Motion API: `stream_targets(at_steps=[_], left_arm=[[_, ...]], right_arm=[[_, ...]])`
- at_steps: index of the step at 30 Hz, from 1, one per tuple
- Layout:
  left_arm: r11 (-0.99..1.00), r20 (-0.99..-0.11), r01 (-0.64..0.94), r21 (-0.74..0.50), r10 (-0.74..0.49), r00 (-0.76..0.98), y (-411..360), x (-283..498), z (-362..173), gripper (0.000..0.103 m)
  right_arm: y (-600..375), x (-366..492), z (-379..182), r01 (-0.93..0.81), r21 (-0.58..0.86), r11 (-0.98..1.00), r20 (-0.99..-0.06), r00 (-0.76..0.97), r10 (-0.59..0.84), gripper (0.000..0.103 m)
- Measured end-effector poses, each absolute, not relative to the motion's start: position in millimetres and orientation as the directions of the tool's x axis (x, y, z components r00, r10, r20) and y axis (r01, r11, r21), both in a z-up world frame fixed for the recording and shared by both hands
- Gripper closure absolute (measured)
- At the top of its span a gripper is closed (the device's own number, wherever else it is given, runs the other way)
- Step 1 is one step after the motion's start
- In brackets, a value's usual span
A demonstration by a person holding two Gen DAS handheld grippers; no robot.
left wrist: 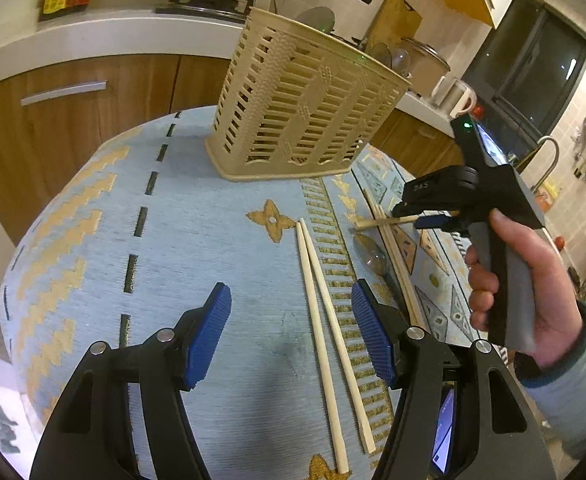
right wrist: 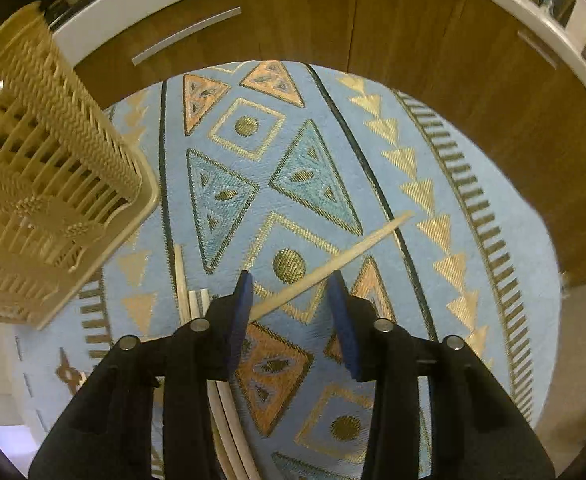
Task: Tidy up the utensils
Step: 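Move both open grippers back down toward the remaining wooden chopsticks, then grasp a wooden chopstick with the right gripper while the left gripper grasps another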
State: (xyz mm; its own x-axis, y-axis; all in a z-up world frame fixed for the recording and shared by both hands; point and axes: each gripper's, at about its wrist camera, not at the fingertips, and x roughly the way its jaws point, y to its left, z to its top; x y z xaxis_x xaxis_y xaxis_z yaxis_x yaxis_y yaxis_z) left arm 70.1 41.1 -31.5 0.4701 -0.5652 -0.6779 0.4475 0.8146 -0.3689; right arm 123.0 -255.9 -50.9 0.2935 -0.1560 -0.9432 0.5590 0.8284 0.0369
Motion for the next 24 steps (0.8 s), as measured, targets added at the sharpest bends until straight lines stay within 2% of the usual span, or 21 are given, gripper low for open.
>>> stream_targets(at_steps=[4, 5, 6, 7, 16, 19, 24], left_arm=[[0.806, -0.671, 0.455, -0.378, -0.578, 0.465, 44.7, 69.9, -31.7, 0.043], [0.805, -0.671, 0.457, -0.378, -0.578, 0.464, 45.3, 70.0, -31.8, 0.043], [0.805, -0.674, 0.459, -0.376, -0.577, 0.462, 45.8, 70.1, -32.5, 0.043], [0.805, -0.677, 0.46, -0.374, -0.576, 0.458, 46.5, 70.8, -33.4, 0.043], [0.803, -0.721, 0.459, -0.38, -0.568, 0.398, 37.2, 76.9, -45.8, 0.045], [0.822, -0.758, 0.472, -0.319, -0.521, 0.393, 24.2, 77.7, -47.5, 0.053], [0.834, -0.824, 0.509, -0.213, -0.433, 0.365, 0.7, 82.7, -44.7, 0.053]], right_arm=[[-257.6, 130.9, -48.2, 0.511, 0.041, 0.859, -0.954, 0.274, -0.118, 0.087], [-259.9, 133.8, -47.7, 0.505, 0.049, 0.862, -0.956, 0.274, -0.106, 0.089], [-263.4, 135.7, -47.2, 0.5, 0.063, 0.864, -0.958, 0.274, -0.089, 0.098], [-267.7, 137.9, -47.4, 0.483, 0.087, 0.871, -0.962, 0.267, -0.052, 0.1], [-290.1, 133.2, -52.4, 0.349, 0.198, 0.916, -0.96, 0.258, 0.109, 0.1], [-285.2, 119.6, -49.6, 0.241, 0.188, 0.952, -0.955, 0.27, 0.12, 0.1], [-288.7, 101.5, -47.0, 0.124, 0.221, 0.967, -0.94, 0.291, 0.178, 0.1]])
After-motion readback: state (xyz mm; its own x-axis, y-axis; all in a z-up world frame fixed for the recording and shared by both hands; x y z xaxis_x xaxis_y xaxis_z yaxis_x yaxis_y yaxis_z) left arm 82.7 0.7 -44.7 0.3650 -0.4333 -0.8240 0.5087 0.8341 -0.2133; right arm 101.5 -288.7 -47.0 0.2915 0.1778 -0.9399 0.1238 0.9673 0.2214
